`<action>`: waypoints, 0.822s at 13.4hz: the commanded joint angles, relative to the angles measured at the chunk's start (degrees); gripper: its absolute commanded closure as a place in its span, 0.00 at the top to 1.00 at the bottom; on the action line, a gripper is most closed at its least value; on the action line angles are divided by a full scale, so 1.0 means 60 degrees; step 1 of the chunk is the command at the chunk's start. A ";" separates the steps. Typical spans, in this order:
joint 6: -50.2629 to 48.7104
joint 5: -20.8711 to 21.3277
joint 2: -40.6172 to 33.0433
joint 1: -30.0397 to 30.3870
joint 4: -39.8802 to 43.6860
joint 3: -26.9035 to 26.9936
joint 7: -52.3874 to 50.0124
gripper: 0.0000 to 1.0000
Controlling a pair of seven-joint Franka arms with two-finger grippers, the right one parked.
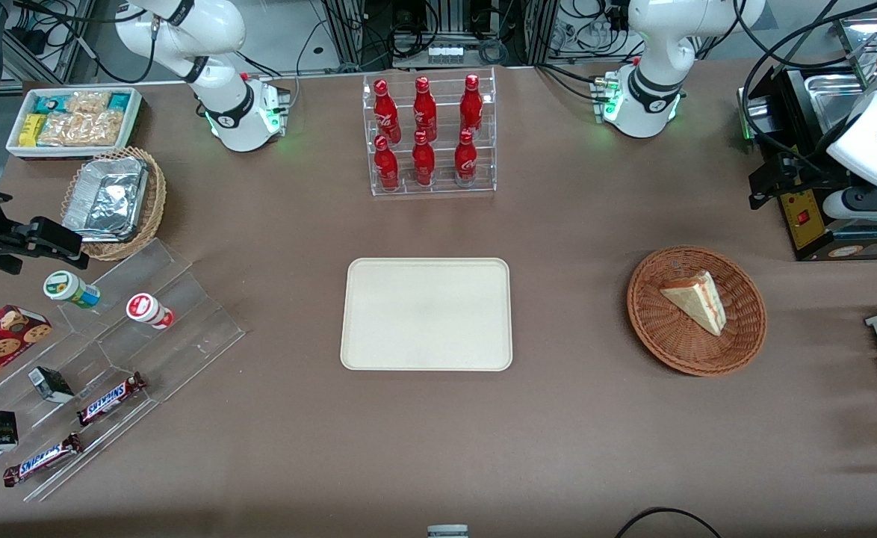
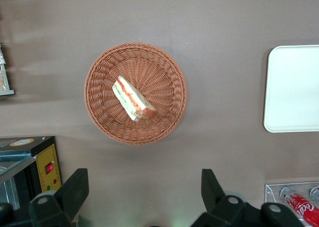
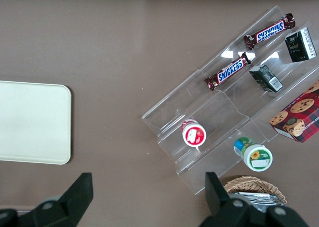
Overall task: Place sandwich from basket to tray
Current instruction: 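Move the left gripper from rest toward the wicker basket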
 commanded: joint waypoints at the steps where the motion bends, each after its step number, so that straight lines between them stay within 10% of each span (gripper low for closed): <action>1: -0.0240 0.0090 0.0043 -0.0072 0.0219 0.0007 -0.0140 1.00; 11: -0.0123 0.0177 0.0511 0.0075 -0.0497 0.0357 -0.1107 1.00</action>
